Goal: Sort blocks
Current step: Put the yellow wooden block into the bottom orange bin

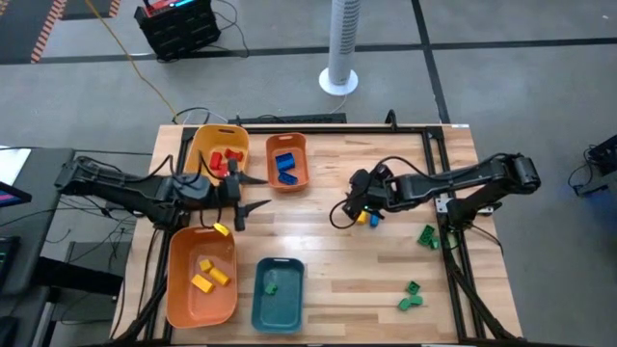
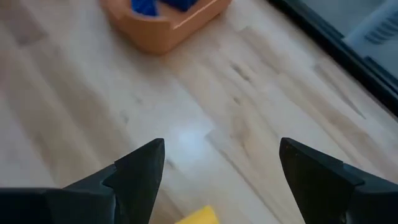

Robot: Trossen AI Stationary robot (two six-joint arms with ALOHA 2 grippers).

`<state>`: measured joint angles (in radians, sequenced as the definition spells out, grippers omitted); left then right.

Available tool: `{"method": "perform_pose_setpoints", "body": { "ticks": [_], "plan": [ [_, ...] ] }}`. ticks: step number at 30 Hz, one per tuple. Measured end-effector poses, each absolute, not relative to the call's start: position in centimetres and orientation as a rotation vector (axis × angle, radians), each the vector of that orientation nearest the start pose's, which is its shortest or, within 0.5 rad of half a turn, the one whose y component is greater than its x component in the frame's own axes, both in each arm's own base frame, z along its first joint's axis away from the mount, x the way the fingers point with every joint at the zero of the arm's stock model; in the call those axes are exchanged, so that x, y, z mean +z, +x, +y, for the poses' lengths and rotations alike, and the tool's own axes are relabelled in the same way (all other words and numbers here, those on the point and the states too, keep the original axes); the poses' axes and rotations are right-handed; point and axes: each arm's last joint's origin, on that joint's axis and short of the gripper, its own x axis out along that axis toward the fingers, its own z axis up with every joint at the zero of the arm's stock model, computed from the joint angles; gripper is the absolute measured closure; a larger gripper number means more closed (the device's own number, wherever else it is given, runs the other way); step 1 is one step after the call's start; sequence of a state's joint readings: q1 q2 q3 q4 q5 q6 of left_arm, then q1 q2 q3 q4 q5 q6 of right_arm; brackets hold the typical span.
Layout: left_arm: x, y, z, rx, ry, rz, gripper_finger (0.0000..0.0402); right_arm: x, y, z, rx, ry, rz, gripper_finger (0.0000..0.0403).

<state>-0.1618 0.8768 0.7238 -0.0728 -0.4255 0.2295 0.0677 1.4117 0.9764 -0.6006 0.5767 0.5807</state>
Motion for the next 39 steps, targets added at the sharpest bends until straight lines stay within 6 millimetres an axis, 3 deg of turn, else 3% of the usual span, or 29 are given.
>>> {"method": "perform_pose_setpoints", "body": {
  "ticks": [4, 8, 12, 16, 20, 24, 29, 39],
  "plan": [
    [29.9, 19.1, -1.7, 0.232, 0.355, 0.341, 0.0173, 23.6, 27.4, 0.4, -0.659, 0.179, 0.842, 0.0075],
    [29.1, 18.9, -1.8, 0.206, 0.378, 0.421, 0.0173, 23.4, 27.5, 2.0, -0.595, 0.147, 0.856, 0.0075],
    [29.6, 19.0, -2.0, 0.201, 0.365, 0.374, 0.0173, 22.4, 27.5, 3.3, -0.556, 0.121, 0.872, 0.0075],
    [30.4, 19.3, -2.1, 0.214, 0.332, 0.283, 0.0173, 20.2, 26.7, 3.1, -0.575, 0.115, 0.967, 0.0075],
    [30.5, 19.3, -2.1, 0.214, 0.329, 0.275, 0.0173, 19.0, 26.2, 2.6, -0.477, 0.084, 1.072, 0.0075],
    [30.3, 19.3, -2.1, 0.213, 0.324, 0.289, 0.0173, 19.1, 25.9, 0.7, -0.633, 0.338, 1.06, 0.0075],
    [30.3, 19.2, -2.0, 0.21, 0.354, 0.297, 0.0173, 19.1, 27.0, -0.6, -0.697, 0.637, 1.034, 0.0075],
    [29.8, 19.1, -1.7, 0.214, 0.394, 0.355, 0.0173, 18.4, 30.6, 1.8, -0.891, 0.632, 1.168, 0.0075]
  ]
}}
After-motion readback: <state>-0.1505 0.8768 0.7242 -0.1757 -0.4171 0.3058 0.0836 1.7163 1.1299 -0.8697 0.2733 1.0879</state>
